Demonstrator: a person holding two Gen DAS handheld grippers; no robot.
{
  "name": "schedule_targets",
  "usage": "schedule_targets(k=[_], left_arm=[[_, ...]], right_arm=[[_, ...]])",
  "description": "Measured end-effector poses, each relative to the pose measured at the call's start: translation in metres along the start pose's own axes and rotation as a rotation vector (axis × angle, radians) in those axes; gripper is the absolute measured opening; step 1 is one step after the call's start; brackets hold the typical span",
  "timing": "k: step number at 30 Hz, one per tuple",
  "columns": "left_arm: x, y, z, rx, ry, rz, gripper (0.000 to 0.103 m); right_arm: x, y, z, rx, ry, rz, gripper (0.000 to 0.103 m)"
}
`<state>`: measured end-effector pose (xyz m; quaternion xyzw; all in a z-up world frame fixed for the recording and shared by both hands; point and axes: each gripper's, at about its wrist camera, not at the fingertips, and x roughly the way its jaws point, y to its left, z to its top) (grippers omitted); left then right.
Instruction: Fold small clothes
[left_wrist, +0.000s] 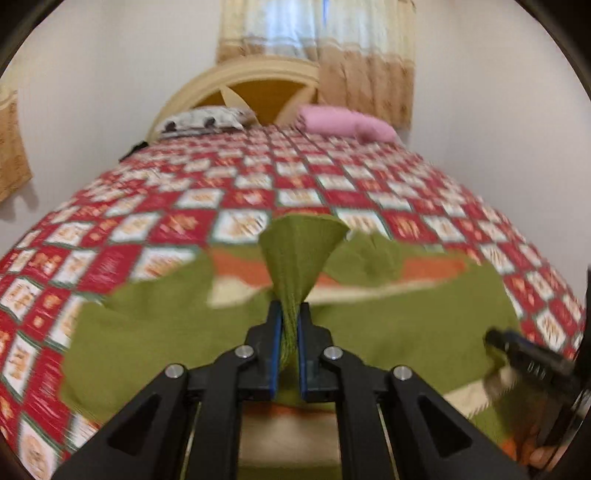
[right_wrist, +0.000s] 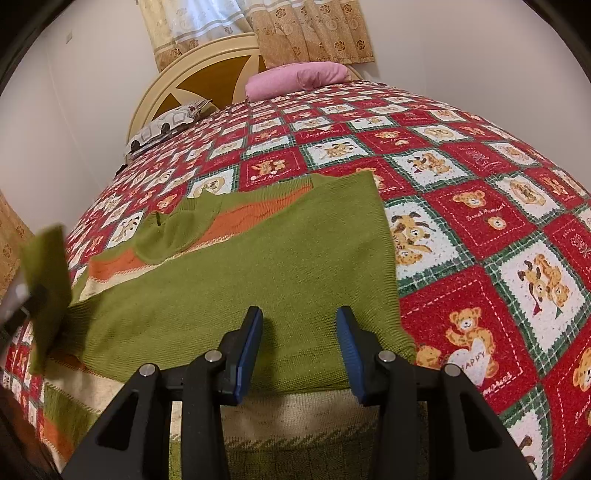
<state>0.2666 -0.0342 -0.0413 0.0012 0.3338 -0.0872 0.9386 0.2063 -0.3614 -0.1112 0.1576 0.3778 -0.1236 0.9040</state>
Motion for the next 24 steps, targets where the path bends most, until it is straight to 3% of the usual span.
schedule_targets(k=[3, 6, 9, 10, 13, 16, 19, 20, 22, 24], left_arm=[[0.003, -0.005, -0.01, 0.009, 0.055, -0.025, 0.01], [-0.021, 0.002, -0.018, -0.006, 0.043, -0.062, 0.021], [-0.046, 0.025, -0.028, -0.057, 0.018, -0.043, 0.055], [-0.048, 0.03, -0.032, -0.074, 0.01, -0.027, 0.059], [-0.058, 0.062, -0.049, -0.124, 0.015, 0.051, 0.059], [-0.057, 0.086, -0.066, -0.188, 0.038, 0.141, 0.058], [-0.053, 0.104, -0.073, -0.32, 0.049, 0.17, 0.058], [-0.055, 0.109, -0.074, -0.349, 0.039, 0.193, 0.058], [-0.056, 0.117, -0.077, -0.393, 0.034, 0.216, 0.058], [-0.054, 0.125, -0.082, -0.44, 0.049, 0.211, 0.058]], right_arm=[[0.0, -0.001, 0.0, 0.001, 0.0, 0.001, 0.043], [0.0, -0.001, 0.0, 0.003, -0.001, 0.004, 0.043], [0.001, 0.0, 0.0, 0.013, -0.003, 0.012, 0.043], [0.001, 0.001, 0.001, 0.013, 0.002, 0.012, 0.043], [-0.005, 0.011, 0.008, -0.005, 0.004, 0.009, 0.043], [-0.025, 0.042, 0.014, -0.027, -0.035, 0.119, 0.045], [-0.021, 0.094, 0.013, -0.062, 0.037, 0.294, 0.067], [-0.015, 0.109, 0.01, -0.085, 0.064, 0.315, 0.067], [-0.001, 0.142, 0.003, -0.144, 0.104, 0.326, 0.067], [0.017, 0.169, -0.005, -0.206, 0.142, 0.283, 0.067]])
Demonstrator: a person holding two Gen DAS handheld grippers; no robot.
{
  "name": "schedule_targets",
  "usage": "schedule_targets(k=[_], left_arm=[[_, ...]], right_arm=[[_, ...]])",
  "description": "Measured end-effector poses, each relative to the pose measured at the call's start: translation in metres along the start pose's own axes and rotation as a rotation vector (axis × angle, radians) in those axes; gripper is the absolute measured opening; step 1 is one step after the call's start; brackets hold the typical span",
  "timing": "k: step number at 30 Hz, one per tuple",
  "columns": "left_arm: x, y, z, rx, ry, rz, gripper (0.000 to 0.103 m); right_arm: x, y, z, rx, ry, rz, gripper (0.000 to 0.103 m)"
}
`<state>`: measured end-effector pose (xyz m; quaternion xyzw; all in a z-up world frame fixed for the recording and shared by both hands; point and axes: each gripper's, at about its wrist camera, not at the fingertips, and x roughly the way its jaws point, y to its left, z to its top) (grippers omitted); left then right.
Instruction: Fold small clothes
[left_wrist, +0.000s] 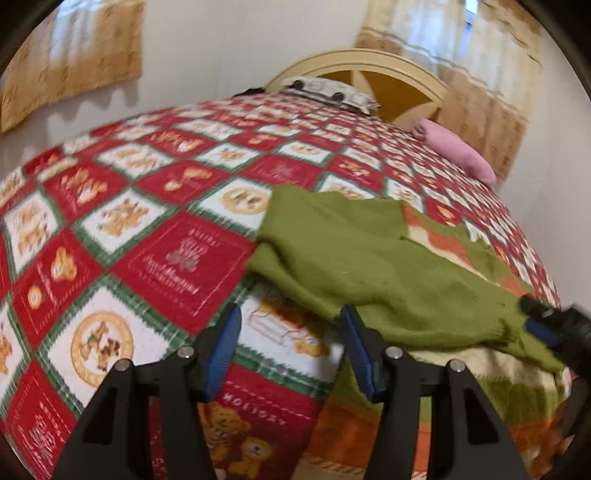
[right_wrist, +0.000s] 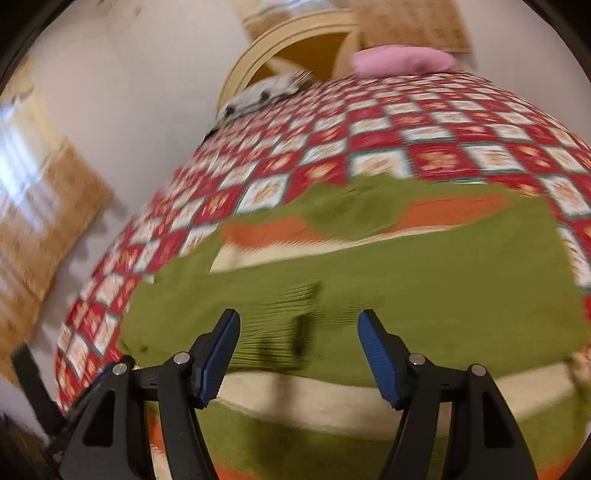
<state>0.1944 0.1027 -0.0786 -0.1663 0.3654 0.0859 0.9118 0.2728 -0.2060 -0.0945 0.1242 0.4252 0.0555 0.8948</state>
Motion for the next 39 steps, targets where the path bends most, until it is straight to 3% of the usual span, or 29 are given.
schedule_targets(k=[2, 3, 5, 7, 13, 18, 21, 24, 25, 28, 29, 34, 37, 39], left_arm=[[0.006, 0.011, 0.001, -0.057, 0.027, -0.019, 0.058], [0.007, 0.016, 0.0, -0.079, 0.032, -0.03, 0.058], [0.006, 0.022, -0.002, -0.119, 0.026, -0.06, 0.058], [0.006, 0.023, -0.002, -0.125, 0.025, -0.06, 0.058], [0.007, 0.023, 0.0, -0.128, 0.023, -0.049, 0.058], [0.009, 0.019, 0.001, -0.106, 0.028, -0.024, 0.058], [0.008, 0.02, 0.001, -0.105, 0.025, -0.024, 0.058], [0.008, 0.021, 0.001, -0.11, 0.022, -0.03, 0.058], [0.008, 0.021, 0.001, -0.109, 0.022, -0.029, 0.058], [0.006, 0.025, 0.0, -0.121, 0.019, -0.048, 0.062], [0.005, 0.028, 0.0, -0.134, 0.013, -0.056, 0.062], [0.001, 0.04, -0.001, -0.195, -0.008, -0.044, 0.064], [0.003, 0.034, 0.0, -0.169, -0.004, -0.046, 0.071], [0.004, 0.033, -0.001, -0.164, -0.003, -0.051, 0.074]], right_arm=[[0.027, 0.018, -0.003, -0.033, 0.058, -0.027, 0.064], [0.029, 0.024, -0.004, -0.058, 0.047, -0.039, 0.062], [0.032, 0.044, -0.003, -0.132, 0.044, -0.081, 0.024], [0.026, 0.049, 0.003, -0.132, 0.034, -0.048, 0.008], [-0.041, 0.05, 0.045, -0.109, -0.171, 0.013, 0.004], [-0.096, 0.034, 0.07, -0.134, -0.333, -0.075, 0.002], [-0.098, 0.016, 0.07, -0.076, -0.285, -0.02, 0.002], [-0.071, 0.001, 0.052, -0.009, -0.199, 0.029, 0.004], [-0.062, -0.003, 0.044, -0.001, -0.165, 0.037, 0.01], [-0.02, 0.004, 0.025, -0.004, -0.044, 0.062, 0.05], [-0.007, 0.008, 0.019, -0.018, -0.02, 0.056, 0.052], [0.039, 0.031, 0.005, -0.098, 0.081, -0.037, 0.051], [0.038, 0.043, 0.003, -0.184, 0.084, -0.048, 0.016], [0.028, 0.047, 0.008, -0.193, 0.052, -0.049, 0.014]])
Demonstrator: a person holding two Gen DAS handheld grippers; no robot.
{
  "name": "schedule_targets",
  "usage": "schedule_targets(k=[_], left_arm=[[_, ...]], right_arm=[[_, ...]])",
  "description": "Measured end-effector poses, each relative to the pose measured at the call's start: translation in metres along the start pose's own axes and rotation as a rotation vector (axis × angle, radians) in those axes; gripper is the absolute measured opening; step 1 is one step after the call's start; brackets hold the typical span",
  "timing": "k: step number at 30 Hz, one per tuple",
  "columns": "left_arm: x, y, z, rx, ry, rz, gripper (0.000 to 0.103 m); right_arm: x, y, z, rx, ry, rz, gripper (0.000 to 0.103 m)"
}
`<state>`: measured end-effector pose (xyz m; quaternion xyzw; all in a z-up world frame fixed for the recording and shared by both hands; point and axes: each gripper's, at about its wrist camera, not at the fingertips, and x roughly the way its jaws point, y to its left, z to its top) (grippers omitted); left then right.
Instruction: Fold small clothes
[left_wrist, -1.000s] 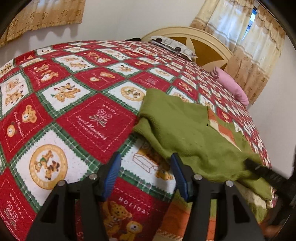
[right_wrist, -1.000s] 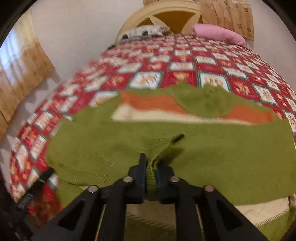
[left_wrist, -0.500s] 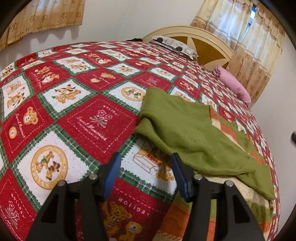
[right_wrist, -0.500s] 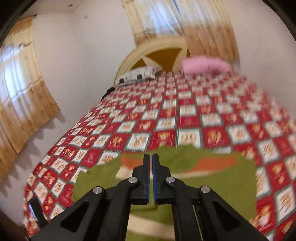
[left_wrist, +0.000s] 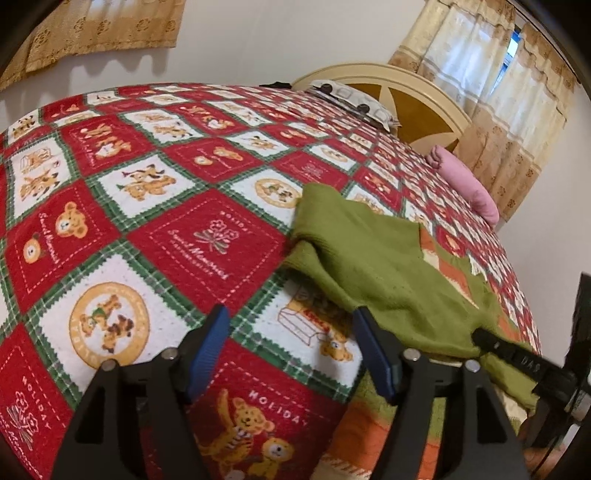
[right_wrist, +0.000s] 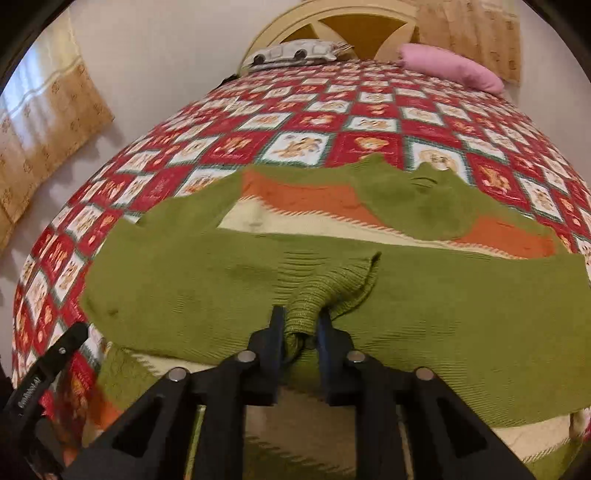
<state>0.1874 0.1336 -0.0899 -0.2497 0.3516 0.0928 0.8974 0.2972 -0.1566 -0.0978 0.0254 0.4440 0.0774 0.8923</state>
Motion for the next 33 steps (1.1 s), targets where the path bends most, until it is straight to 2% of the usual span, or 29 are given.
schedule_targets(k=[4, 7, 11, 15, 18, 22, 28, 30, 31, 32, 33], left_arm=[[0.001, 0.0, 0.0, 0.001, 0.001, -0.009, 0.077], [0.002, -0.005, 0.0, 0.028, 0.004, 0.012, 0.079], [0.006, -0.013, -0.001, 0.062, 0.014, 0.059, 0.08], [0.013, -0.027, -0.001, 0.126, 0.033, 0.128, 0.084], [0.018, -0.043, -0.003, 0.207, 0.046, 0.145, 0.084], [0.016, -0.051, -0.004, 0.253, 0.02, 0.161, 0.084], [0.017, -0.042, -0.003, 0.2, 0.04, 0.132, 0.084], [0.014, -0.043, -0.004, 0.199, 0.035, 0.116, 0.084], [0.012, -0.044, -0.003, 0.208, 0.031, 0.107, 0.084], [0.007, -0.047, -0.003, 0.227, 0.016, 0.096, 0.084], [0.001, -0.052, -0.001, 0.261, -0.01, 0.092, 0.084]], right_arm=[[-0.047, 0.002, 0.021, -0.002, -0.154, 0.006, 0.014], [-0.09, 0.0, 0.04, -0.009, -0.266, -0.014, 0.014], [-0.124, -0.006, 0.055, -0.03, -0.331, -0.031, 0.014], [-0.135, -0.021, 0.05, -0.05, -0.362, -0.126, 0.014], [-0.137, -0.046, 0.047, 0.008, -0.355, -0.159, 0.014], [-0.12, -0.076, 0.038, 0.035, -0.302, -0.204, 0.014], [-0.078, -0.116, 0.01, 0.101, -0.185, -0.247, 0.014], [-0.068, -0.128, 0.001, 0.131, -0.149, -0.301, 0.016], [-0.065, -0.135, -0.004, 0.152, -0.136, -0.33, 0.022], [-0.065, -0.139, -0.009, 0.169, -0.126, -0.354, 0.034], [-0.067, -0.15, -0.015, 0.201, -0.121, -0.407, 0.039]])
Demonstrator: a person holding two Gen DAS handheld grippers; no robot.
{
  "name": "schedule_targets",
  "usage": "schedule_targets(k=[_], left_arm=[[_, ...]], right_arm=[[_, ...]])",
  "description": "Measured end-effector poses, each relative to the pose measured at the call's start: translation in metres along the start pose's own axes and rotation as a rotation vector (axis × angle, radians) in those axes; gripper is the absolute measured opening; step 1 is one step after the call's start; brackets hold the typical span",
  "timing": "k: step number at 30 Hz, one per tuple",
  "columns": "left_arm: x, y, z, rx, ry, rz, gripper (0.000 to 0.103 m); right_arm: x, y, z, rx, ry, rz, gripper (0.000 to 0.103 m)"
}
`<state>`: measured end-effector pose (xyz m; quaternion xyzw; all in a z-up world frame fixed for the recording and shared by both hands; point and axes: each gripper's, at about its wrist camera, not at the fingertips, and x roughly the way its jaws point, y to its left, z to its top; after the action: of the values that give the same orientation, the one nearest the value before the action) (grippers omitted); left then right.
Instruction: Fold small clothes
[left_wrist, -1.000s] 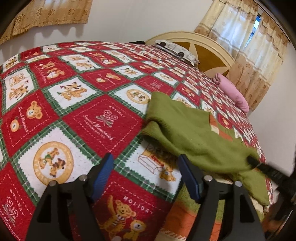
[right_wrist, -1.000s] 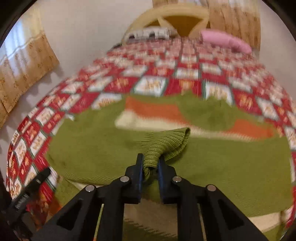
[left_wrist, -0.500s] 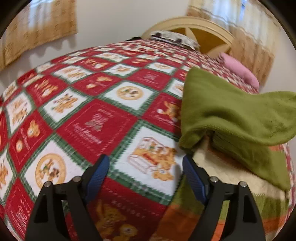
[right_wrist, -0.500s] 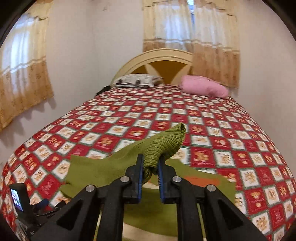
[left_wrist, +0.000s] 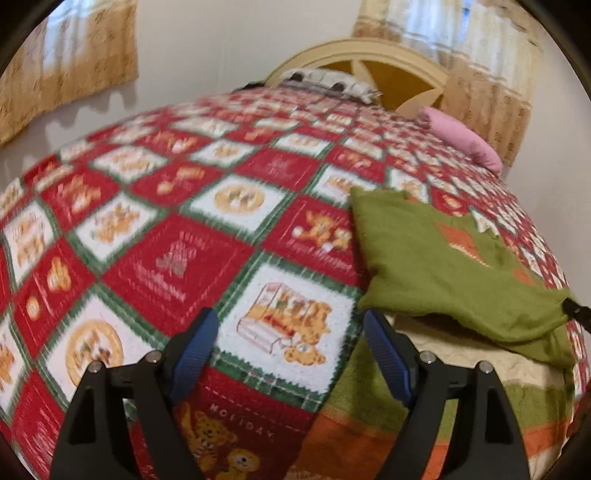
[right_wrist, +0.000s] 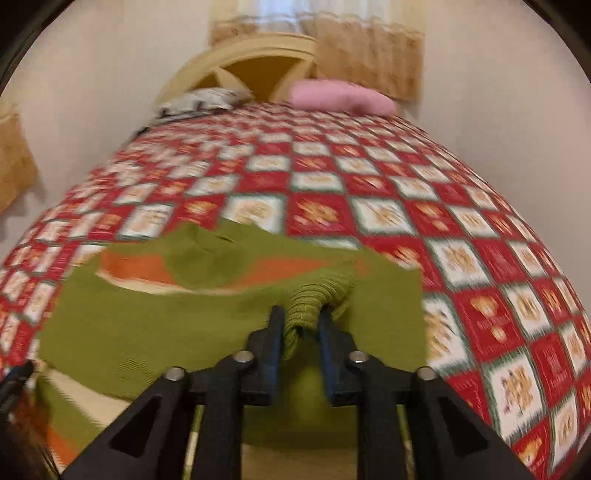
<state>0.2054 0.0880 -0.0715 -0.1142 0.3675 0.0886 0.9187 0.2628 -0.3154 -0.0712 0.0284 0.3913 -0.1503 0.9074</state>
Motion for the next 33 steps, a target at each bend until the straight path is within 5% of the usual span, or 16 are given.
schedule_targets(k=[3, 7, 9, 12, 17, 23, 27, 33], left_arm=[[-0.017, -0.015, 0.015, 0.084, -0.073, -0.015, 0.084], [-0.014, -0.035, 0.039, 0.113, -0.099, -0.024, 0.097], [0.0, -0.048, 0.042, 0.141, -0.081, -0.008, 0.097], [0.027, -0.054, 0.034, 0.162, 0.011, 0.041, 0.097], [0.042, -0.033, 0.009, 0.131, 0.13, 0.042, 0.097], [0.033, 0.003, 0.003, 0.018, 0.153, 0.019, 0.103], [0.015, 0.014, -0.01, 0.07, 0.157, 0.037, 0.102], [-0.019, 0.029, -0.018, 0.149, 0.098, -0.074, 0.102]], right_arm=[[-0.01, -0.027, -0.007, 0.071, -0.034, -0.09, 0.04], [-0.036, -0.035, -0.007, 0.142, -0.09, 0.041, 0.04], [-0.038, -0.013, -0.005, 0.082, -0.071, 0.156, 0.04], [-0.026, 0.025, -0.009, -0.047, -0.013, 0.21, 0.04], [0.018, 0.031, -0.032, -0.054, 0.138, 0.163, 0.039], [0.009, 0.007, -0.045, -0.012, 0.115, 0.191, 0.039], [-0.004, -0.002, -0.047, -0.024, 0.125, 0.132, 0.04], [-0.066, -0.019, -0.066, -0.015, 0.015, 0.169, 0.041]])
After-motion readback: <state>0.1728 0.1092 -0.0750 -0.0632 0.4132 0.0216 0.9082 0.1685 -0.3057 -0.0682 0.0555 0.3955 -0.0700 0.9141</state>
